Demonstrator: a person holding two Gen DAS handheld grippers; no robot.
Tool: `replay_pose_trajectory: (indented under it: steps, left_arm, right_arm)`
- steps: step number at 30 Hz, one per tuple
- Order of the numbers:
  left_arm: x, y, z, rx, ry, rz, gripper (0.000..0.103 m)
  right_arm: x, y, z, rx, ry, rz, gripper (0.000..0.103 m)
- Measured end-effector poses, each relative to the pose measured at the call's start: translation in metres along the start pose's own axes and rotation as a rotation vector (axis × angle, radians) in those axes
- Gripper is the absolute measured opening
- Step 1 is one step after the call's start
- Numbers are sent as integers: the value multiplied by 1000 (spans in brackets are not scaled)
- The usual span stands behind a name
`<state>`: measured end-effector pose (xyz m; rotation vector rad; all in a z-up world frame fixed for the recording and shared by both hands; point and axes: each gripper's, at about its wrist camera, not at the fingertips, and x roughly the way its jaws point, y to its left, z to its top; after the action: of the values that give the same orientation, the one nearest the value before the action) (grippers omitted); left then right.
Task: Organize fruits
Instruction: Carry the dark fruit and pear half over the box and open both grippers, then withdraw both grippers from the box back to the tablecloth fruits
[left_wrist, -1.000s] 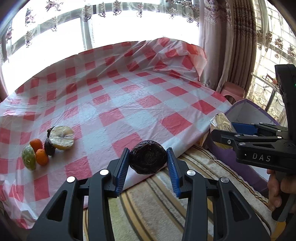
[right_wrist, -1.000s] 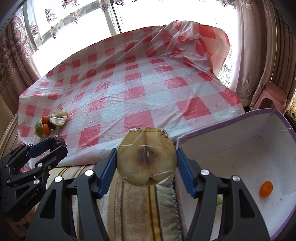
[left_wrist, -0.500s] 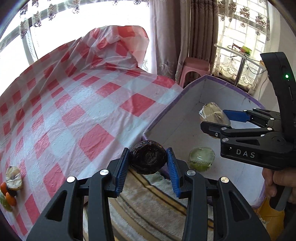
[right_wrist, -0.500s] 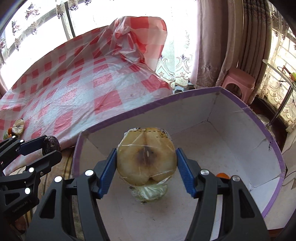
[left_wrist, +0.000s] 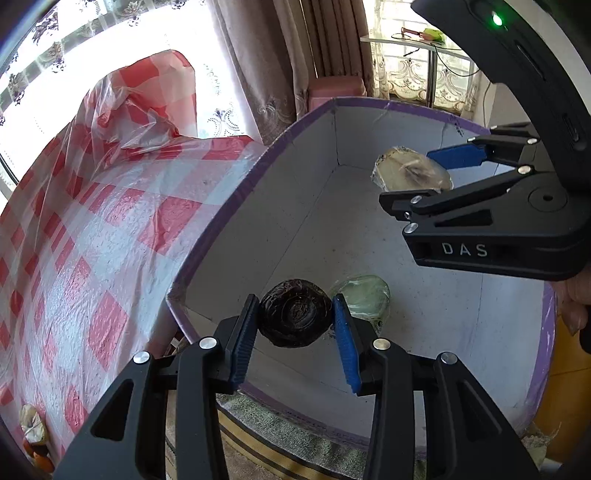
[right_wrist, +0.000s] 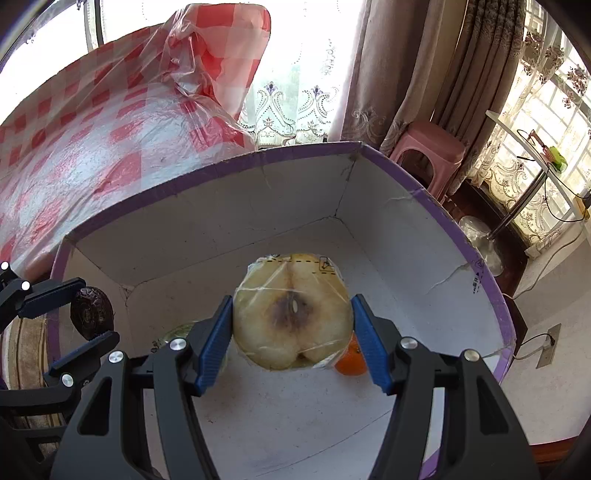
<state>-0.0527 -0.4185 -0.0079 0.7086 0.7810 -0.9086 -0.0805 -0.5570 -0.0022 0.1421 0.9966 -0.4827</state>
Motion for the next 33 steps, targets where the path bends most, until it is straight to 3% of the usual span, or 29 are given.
replay_pose_trajectory:
  steps: [9,11,16,18,20,21,33]
  left_arm:
    - [14,-5,-6,9,46,6,40]
    - [15,-6,-6,16,49,9,40]
    - [16,-10,-8,28,50,11,45]
    - [16,-10,-8,26,49,5,51]
    - [14,-12,-8,31,39,6,68]
    - [13,-12,-8,32,35,12,71]
    - [4,-2,-7,-17,-13,-18,84]
  right_arm:
    - [12,0,-2,-28,46,-11,64]
    - [10,1,-2,-30,34,-20,70]
    - [10,2,-1,-33,34,-25,72]
    - [10,2,-1,-30,32,-23,75]
    - [9,1,-1,-29,28,-25,79]
    - [9,1,-1,-30,26,-25,80]
    - [7,3,-1,-36,16,-36,85]
